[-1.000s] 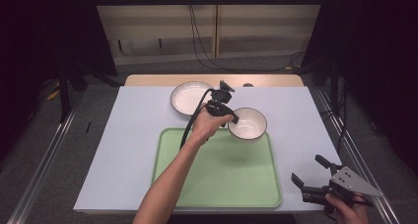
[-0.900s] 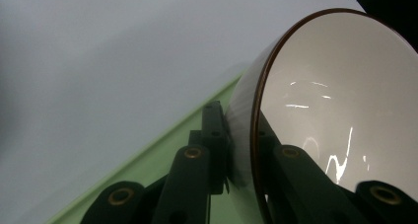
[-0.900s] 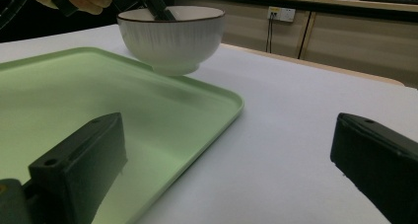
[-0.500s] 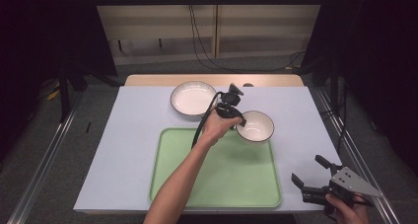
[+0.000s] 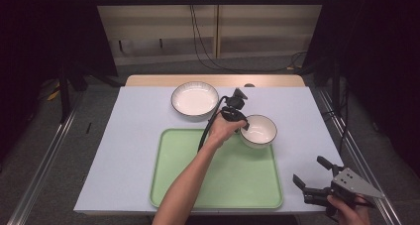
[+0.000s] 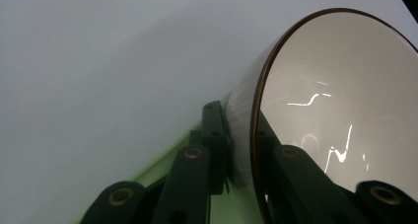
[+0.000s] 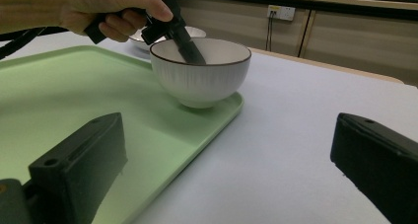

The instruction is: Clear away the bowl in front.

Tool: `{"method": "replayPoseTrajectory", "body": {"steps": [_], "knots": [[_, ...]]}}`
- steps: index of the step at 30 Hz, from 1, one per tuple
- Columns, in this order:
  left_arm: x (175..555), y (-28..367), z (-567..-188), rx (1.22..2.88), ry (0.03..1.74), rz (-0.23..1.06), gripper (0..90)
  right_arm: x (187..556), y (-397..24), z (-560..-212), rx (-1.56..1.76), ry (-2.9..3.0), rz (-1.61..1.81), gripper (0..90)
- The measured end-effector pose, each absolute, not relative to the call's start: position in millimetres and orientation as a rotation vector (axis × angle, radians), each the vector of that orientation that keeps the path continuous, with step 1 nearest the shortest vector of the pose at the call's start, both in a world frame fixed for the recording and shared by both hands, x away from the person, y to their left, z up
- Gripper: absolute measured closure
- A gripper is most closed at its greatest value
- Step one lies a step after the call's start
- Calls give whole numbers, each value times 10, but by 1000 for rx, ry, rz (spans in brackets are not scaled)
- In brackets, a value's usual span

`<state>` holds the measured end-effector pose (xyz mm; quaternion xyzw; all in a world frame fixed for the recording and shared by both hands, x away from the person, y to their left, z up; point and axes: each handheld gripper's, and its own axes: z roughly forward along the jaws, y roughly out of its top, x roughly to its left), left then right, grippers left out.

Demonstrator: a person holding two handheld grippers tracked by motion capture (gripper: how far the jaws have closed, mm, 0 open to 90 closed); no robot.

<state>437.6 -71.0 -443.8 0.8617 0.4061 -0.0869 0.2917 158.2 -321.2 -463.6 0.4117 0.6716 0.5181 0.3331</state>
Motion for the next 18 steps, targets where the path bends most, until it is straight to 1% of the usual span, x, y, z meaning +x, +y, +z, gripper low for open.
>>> {"method": "replayPoseTrajectory", "body": {"steps": [5,9,18], "knots": [[4382,-725,-4465,2303,1090,-245,828,1580,-3214,-4636,1077,1754,1352,0],[4360,-728,-4507,2280,1098,-230,827,1579,-3215,-4638,1077,1755,1351,0],[4324,-741,-4497,2299,1075,-189,826,1580,-3210,-4637,1078,1754,1356,0]]}}
